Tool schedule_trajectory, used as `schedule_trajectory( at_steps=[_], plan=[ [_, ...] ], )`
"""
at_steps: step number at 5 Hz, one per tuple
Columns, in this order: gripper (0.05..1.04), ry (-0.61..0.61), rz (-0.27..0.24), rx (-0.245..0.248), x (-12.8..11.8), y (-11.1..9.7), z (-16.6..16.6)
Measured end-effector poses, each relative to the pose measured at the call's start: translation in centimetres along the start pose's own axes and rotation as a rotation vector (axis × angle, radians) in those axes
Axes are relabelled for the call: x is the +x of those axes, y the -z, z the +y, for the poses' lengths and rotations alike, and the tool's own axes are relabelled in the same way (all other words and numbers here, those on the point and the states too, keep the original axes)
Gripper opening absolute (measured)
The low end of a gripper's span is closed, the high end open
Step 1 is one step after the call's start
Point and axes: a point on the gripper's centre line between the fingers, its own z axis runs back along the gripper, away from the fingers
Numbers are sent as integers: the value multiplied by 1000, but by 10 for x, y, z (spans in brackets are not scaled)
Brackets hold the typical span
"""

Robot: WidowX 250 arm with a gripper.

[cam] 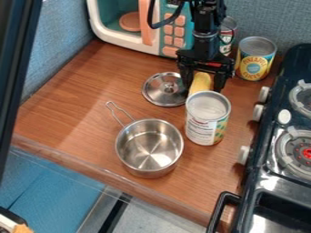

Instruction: Take the yellow object and move it to the left of the silver cap

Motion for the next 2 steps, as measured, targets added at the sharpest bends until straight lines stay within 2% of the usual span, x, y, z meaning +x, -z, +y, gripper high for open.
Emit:
schedule_trajectory(
  at_steps=[1,2],
  plan=[
    [935,-3,9,-14,-4,5,-3],
    [678,33,5,-19,-4,5,-12]
  ],
)
